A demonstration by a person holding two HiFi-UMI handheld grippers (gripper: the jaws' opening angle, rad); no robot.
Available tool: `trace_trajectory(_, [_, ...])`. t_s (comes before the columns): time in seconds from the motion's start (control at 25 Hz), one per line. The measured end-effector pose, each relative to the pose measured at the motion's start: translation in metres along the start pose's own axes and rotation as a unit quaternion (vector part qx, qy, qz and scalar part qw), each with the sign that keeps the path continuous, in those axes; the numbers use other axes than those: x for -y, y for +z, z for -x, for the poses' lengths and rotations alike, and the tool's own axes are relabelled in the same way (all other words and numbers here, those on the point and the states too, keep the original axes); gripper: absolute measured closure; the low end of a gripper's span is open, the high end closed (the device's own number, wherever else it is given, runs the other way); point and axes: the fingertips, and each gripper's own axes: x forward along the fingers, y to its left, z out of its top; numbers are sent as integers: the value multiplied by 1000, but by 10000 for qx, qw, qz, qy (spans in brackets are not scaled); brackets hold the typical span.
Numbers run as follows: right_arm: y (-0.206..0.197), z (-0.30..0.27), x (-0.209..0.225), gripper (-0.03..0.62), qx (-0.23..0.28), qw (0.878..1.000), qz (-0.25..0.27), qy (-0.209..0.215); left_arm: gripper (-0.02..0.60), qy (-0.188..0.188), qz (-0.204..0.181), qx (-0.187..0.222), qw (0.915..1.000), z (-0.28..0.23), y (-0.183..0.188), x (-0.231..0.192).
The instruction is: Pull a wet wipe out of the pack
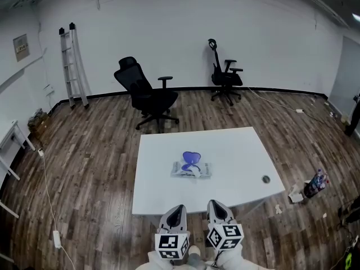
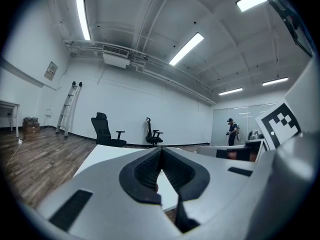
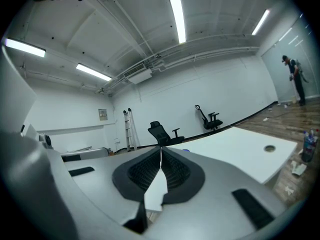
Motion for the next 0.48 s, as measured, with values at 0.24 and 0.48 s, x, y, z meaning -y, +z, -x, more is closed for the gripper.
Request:
trace_trajectory(0.24, [10, -31, 13, 585, 15, 9999, 16, 121, 583, 117, -16, 58, 9999, -31, 4, -8])
trace_trajectory(0.48, [20, -59, 24, 585, -4, 9998, 12, 217, 583, 215, -5, 78, 9997, -60, 9, -16])
